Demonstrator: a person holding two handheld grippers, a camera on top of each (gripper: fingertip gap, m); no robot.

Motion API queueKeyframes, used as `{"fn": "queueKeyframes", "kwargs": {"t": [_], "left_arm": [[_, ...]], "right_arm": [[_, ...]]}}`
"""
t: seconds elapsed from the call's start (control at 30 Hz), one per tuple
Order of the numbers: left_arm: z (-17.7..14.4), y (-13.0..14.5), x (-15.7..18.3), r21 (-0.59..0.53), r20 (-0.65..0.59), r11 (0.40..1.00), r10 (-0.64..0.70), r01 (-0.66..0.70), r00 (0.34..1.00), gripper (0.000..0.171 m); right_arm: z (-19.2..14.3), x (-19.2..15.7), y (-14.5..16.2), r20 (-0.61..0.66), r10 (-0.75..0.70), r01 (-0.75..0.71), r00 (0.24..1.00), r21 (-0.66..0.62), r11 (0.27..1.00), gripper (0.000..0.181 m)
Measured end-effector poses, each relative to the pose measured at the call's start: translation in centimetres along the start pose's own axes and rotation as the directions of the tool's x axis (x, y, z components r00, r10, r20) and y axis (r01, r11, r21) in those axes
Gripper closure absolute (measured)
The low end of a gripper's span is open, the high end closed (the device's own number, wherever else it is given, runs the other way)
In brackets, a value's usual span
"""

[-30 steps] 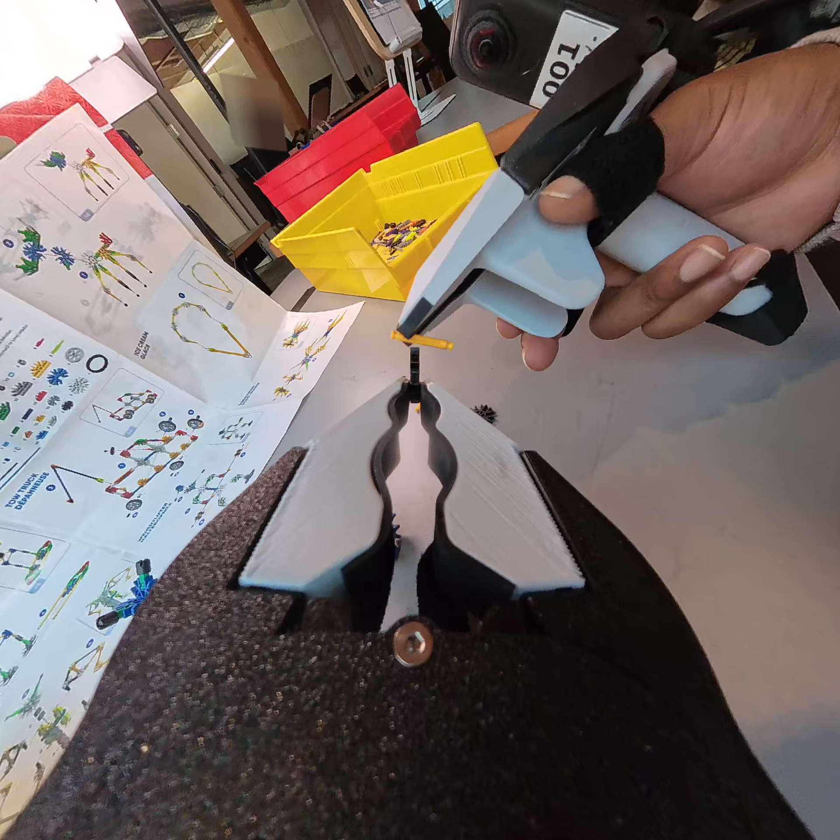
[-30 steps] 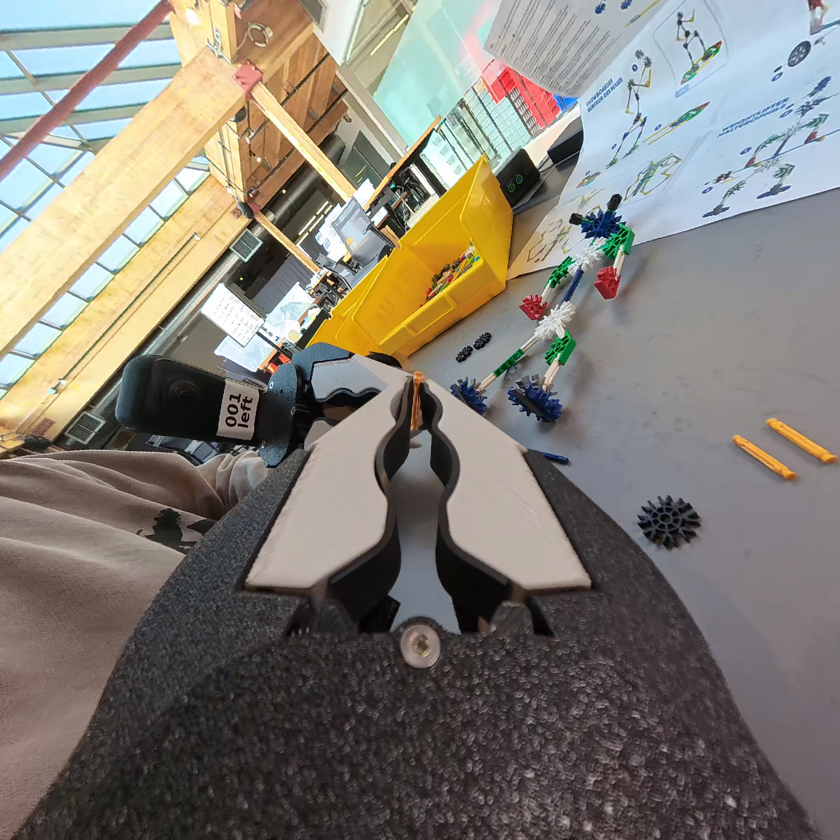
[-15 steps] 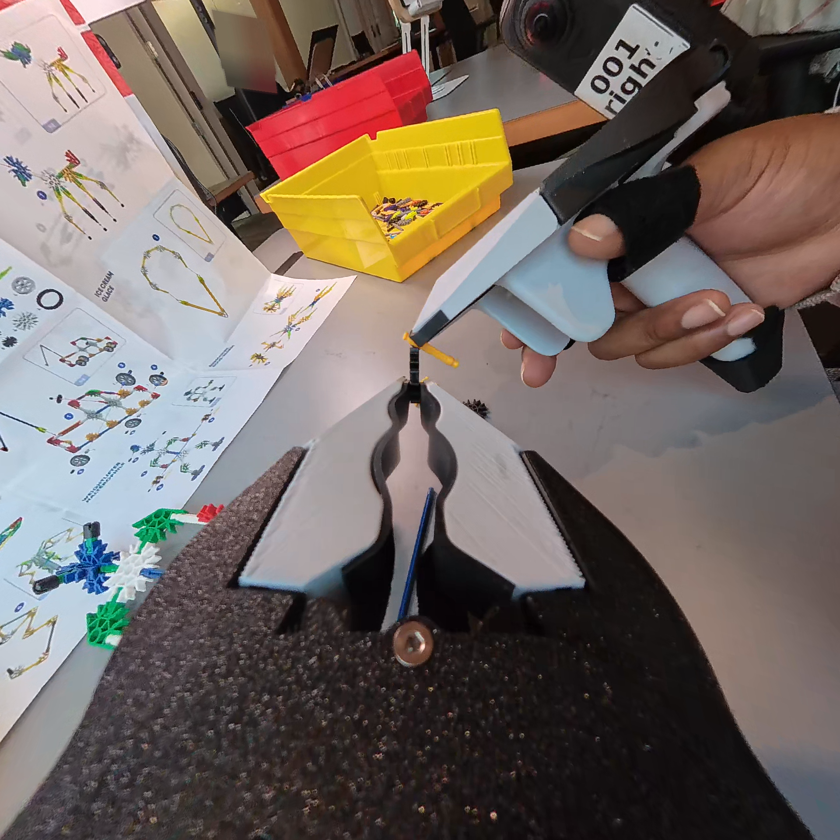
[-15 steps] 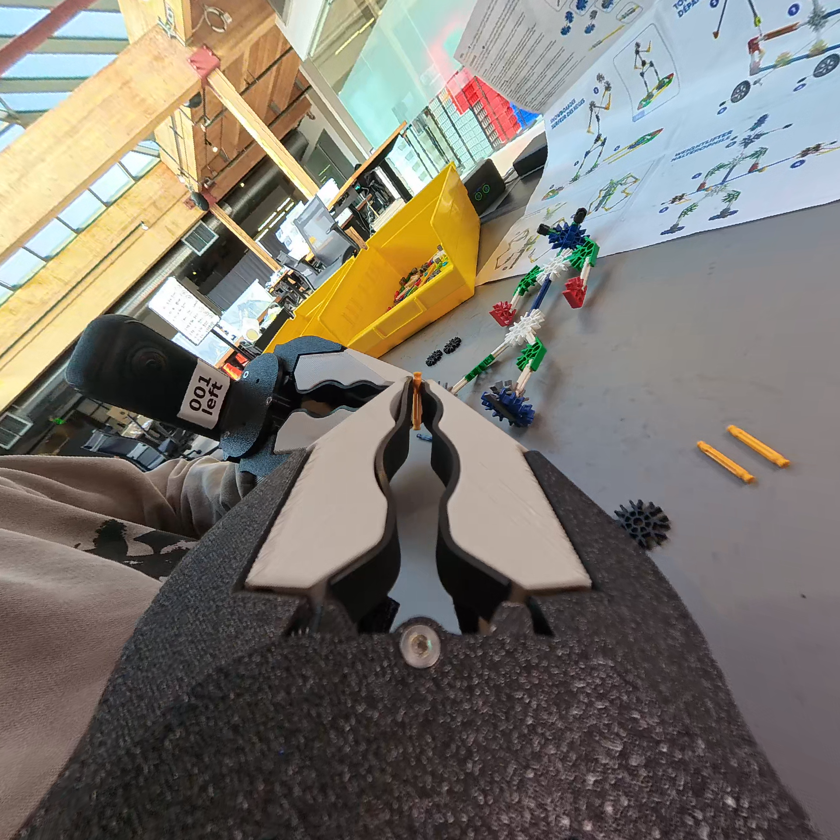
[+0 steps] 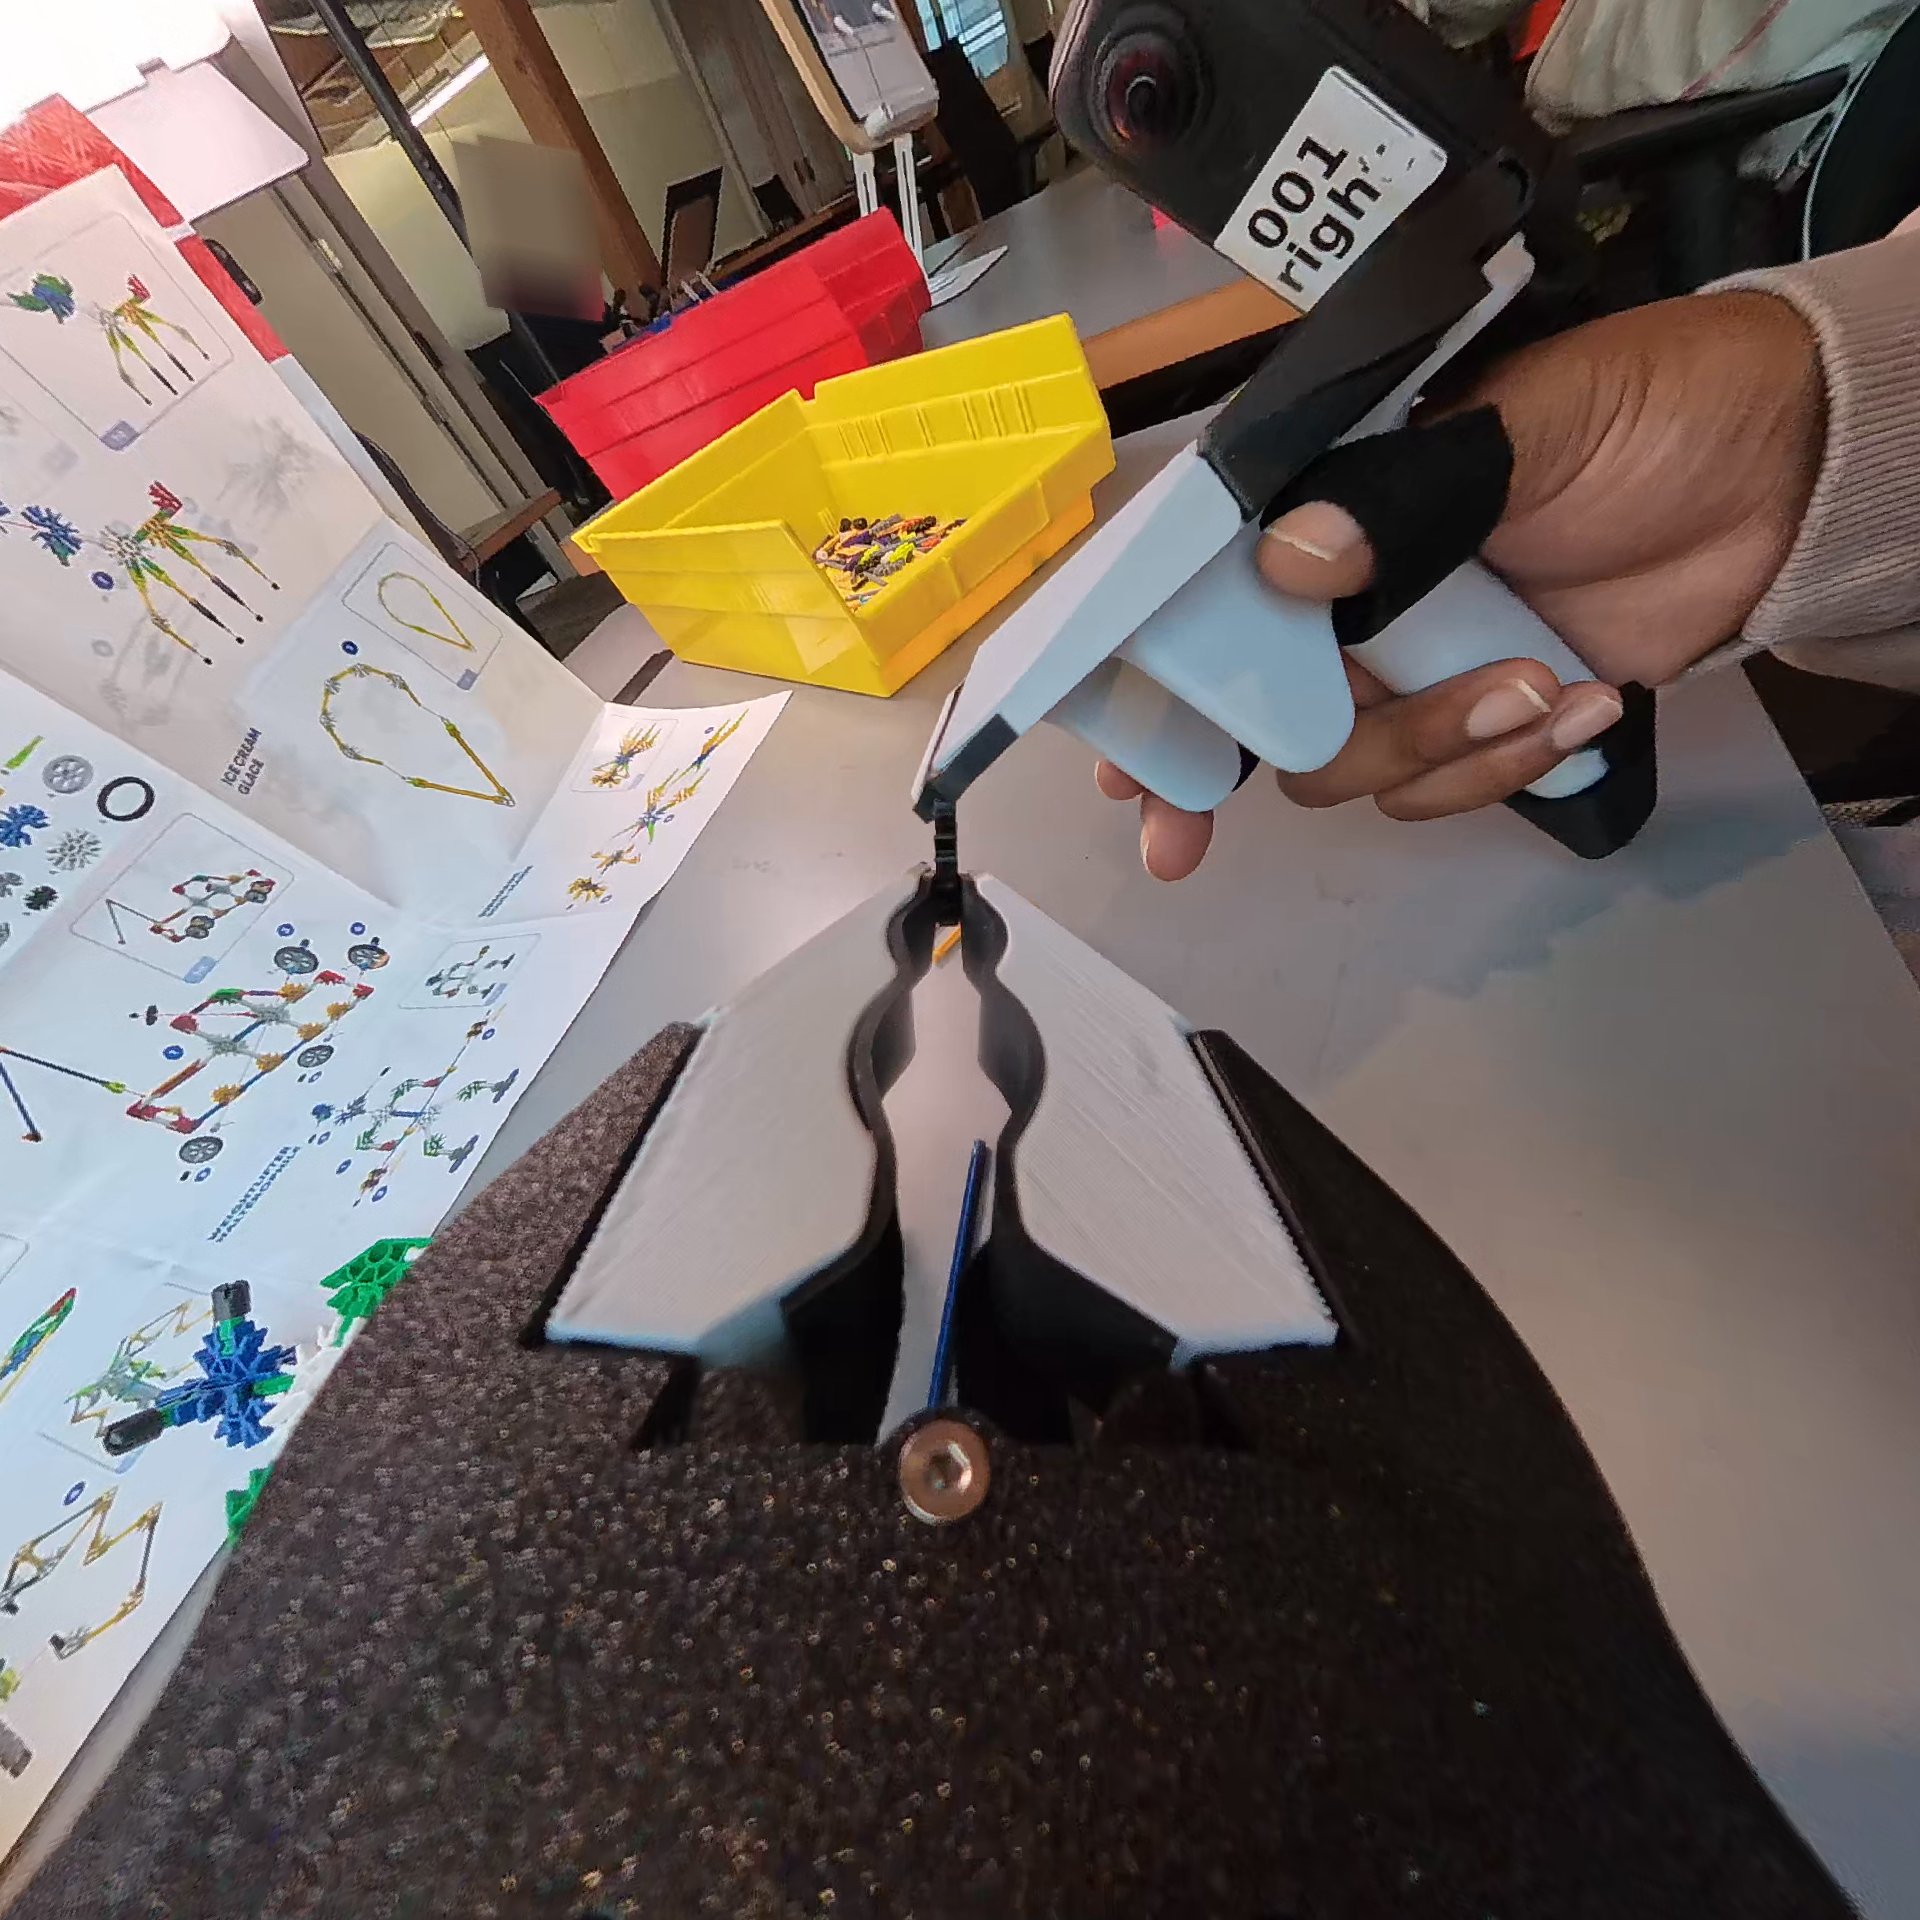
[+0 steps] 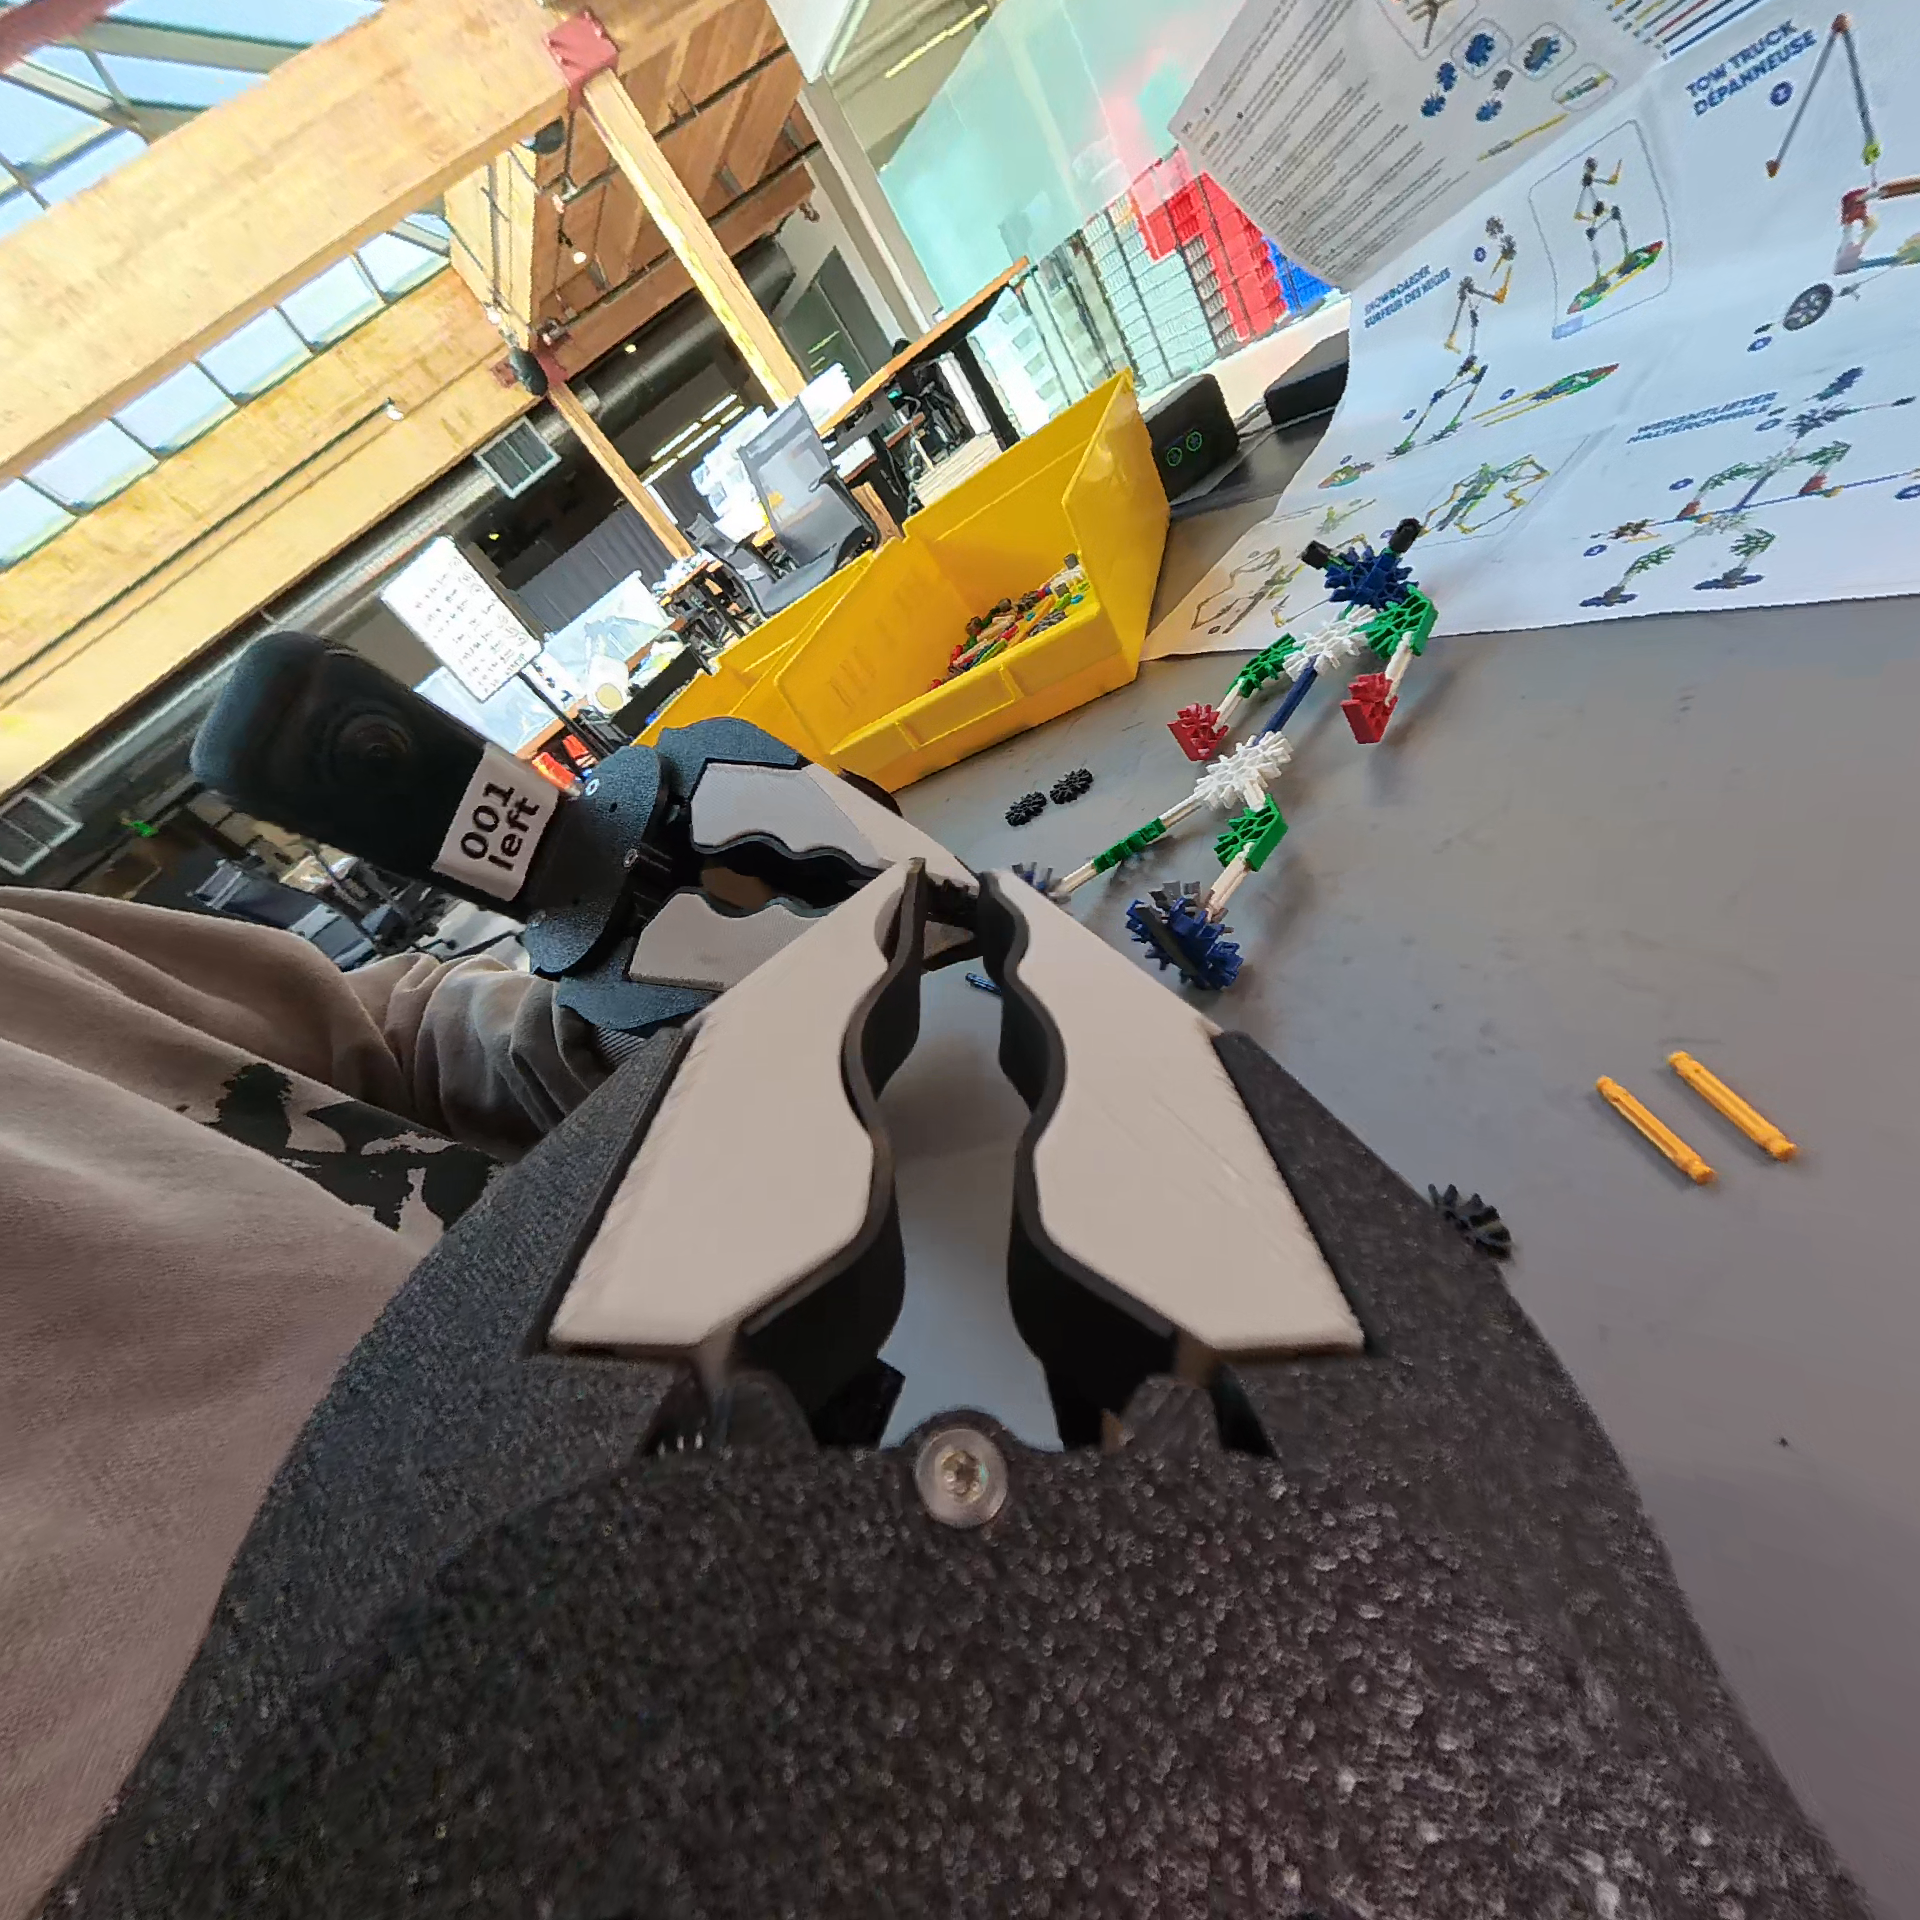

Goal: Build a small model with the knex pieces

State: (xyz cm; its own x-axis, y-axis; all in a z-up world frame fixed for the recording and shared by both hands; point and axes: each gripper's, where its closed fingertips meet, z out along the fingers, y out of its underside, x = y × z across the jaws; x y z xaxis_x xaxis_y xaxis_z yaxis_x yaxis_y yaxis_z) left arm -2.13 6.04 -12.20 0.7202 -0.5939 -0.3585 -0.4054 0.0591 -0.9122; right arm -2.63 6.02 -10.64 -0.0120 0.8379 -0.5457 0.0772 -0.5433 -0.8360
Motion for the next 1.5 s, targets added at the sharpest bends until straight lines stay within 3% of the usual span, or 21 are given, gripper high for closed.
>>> {"fn": "queueKeyframes", "kwargs": {"t": [0.23, 0.37, 0.47, 0.6, 0.7, 0.8, 0.9, 1.0, 1.13, 1.3, 1.5], "left_arm": [[0.1, 0.7, -0.7, -0.03, -0.008, 0.998, -0.054, 0.053, 0.999, 0.169], [-0.4, 2.2, -2.1, -0.1, 0.005, 0.994, -0.033, 0.033, 0.999, 0.169], [-0.6, 3.5, -0.8, -0.148, -0.132, 0.989, -0.045, 0.025, 0.99, 0.169], [-0.8, 2.2, 0.7, -0.075, -0.241, 0.989, -0.14, 0.126, 0.96, 0.17], [-1.2, 1.1, 1.1, -0.025, -0.296, 0.98, -0.196, 0.197, 0.935, 0.169], [-1.4, 0.8, 1.4, -0.019, -0.341, 0.968, -0.24, 0.248, 0.909, 0.169], [-1.4, 1.5, 1.8, -0.08, -0.379, 0.96, -0.278, 0.268, 0.883, 0.164], [-1.6, 2.6, 2.3, -0.161, -0.417, 0.946, -0.323, 0.281, 0.849, 0.16], [-1.5, 5.0, 3.8, -0.3, -0.439, 0.93, -0.334, 0.214, 0.834, 0.163], [-1.2, 7.6, 4.6, -0.418, -0.409, 0.902, -0.297, 0.112, 0.863, 0.17], [-1.0, 9.1, 4.5, -0.486, -0.36, 0.869, -0.293, 0.09, 0.886, 0.17]], "right_arm": [[-0.7, 0.4, 0.5, 0.005, -0.042, 0.042, 0.999, -0.046, 0.998, 0.172], [-1.4, 1.7, 2.7, -0.045, -0.206, 0.186, 0.978, -0.279, 0.942, 0.171], [-1.5, 2.6, 4.6, -0.051, -0.373, 0.318, 0.926, -0.423, 0.849, 0.165], [0.3, 1.0, 3.3, 0.009, -0.42, 0.4, 0.908, -0.323, 0.858, 0.159], [1.0, 0.2, 2.2, 0.067, -0.404, 0.407, 0.912, -0.251, 0.878, 0.167], [0.9, -0.7, 2.5, 0.171, -0.39, 0.423, 0.905, -0.255, 0.869, 0.177], [0.4, -0.2, 3.6, 0.233, -0.414, 0.474, 0.88, -0.367, 0.8, 0.18], [0.0, 1.2, 5.4, 0.283, -0.477, 0.553, 0.832, -0.503, 0.665, 0.179], [0.6, 1.7, 7.5, 0.382, -0.522, 0.64, 0.762, -0.562, 0.524, 0.179], [1.3, 2.1, 8.6, 0.44, -0.506, 0.667, 0.741, -0.568, 0.483, 0.179], [0.9, 3.1, 9.0, 0.34, -0.507, 0.593, 0.792, -0.628, 0.504, 0.175]]}}
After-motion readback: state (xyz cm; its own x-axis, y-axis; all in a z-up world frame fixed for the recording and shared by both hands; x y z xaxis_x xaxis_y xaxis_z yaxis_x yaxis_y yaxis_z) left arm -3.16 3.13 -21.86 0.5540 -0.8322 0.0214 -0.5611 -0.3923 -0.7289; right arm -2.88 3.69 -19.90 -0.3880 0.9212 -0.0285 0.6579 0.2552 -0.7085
